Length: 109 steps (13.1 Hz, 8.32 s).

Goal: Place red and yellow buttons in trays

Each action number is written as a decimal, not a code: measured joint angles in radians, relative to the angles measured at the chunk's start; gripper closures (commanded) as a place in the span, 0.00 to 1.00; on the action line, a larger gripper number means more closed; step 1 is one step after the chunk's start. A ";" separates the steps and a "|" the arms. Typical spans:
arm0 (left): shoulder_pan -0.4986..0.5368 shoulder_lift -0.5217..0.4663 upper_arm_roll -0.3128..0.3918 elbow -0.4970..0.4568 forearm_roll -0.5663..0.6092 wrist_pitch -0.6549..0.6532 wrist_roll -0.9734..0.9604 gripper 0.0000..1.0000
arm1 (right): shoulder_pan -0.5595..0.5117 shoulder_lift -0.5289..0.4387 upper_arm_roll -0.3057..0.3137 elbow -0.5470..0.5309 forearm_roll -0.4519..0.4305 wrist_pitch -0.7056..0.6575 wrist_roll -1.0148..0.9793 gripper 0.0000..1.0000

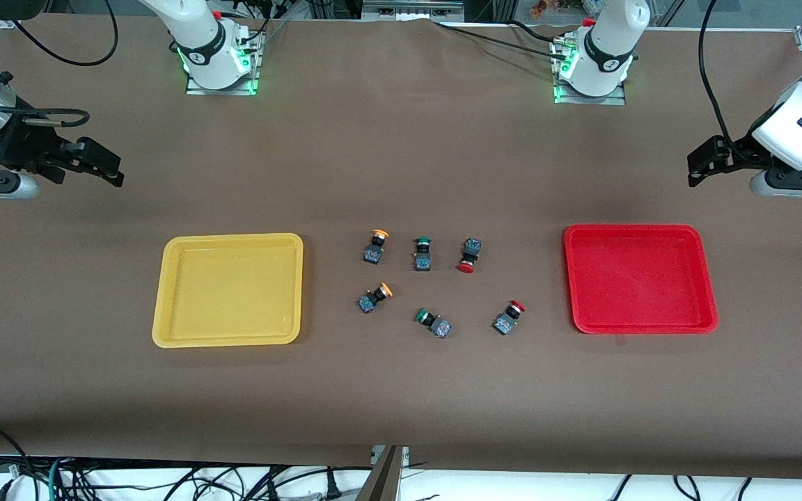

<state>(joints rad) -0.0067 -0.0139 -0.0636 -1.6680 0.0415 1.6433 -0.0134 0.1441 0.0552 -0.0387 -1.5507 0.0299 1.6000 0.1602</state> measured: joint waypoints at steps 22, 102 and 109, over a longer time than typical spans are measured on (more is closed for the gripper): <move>-0.082 0.817 -0.262 0.171 -0.003 0.803 0.245 0.00 | 0.514 0.701 0.029 0.008 0.176 0.718 0.725 0.02; 0.492 0.620 -0.446 -0.086 0.412 0.453 0.450 0.00 | 0.549 0.104 -0.530 -0.021 0.130 0.004 -0.053 0.01; 0.490 0.450 -0.669 0.143 0.385 0.038 0.326 0.00 | 0.043 0.008 -0.042 -0.129 -0.012 0.043 -0.102 0.01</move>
<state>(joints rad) 0.4836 0.4366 -0.7330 -1.5247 0.4266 1.6818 0.3126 0.1868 0.0630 -0.0804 -1.6794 0.0178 1.6426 0.0586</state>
